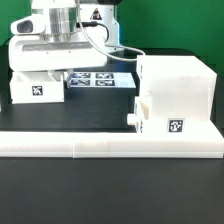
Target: Assemble drawer
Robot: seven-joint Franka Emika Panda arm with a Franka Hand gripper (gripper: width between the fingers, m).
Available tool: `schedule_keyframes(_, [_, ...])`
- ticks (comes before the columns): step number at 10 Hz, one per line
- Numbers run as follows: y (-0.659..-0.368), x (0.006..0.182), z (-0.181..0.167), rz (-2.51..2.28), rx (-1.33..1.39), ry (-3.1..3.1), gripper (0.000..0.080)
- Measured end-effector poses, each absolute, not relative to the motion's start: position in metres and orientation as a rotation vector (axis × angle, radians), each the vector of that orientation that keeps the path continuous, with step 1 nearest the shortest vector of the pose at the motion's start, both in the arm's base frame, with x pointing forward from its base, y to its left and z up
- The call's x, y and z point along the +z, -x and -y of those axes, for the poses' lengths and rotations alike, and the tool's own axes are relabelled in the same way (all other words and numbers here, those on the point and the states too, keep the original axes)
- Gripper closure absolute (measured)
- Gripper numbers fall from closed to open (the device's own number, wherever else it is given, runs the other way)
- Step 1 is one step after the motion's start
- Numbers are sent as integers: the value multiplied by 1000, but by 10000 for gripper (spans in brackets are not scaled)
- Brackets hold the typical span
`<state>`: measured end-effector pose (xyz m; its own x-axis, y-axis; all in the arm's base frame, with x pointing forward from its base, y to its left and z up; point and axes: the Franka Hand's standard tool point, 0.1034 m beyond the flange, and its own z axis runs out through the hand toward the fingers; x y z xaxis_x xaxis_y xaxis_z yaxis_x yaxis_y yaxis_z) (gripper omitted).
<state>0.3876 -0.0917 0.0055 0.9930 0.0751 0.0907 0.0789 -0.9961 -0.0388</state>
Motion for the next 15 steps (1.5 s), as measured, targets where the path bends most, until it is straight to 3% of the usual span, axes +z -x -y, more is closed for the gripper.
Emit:
schedule_keyframes(4, [-389, 6, 91, 125, -138, 3093, 757])
schedule_keyframes(9, [-457, 47, 41, 426, 21, 2975, 757])
schedule_keyframes(13, [-455, 43, 43, 673, -1, 2932, 757])
schedule_keyframes(15, [-459, 36, 45, 1068, -57, 2839, 757])
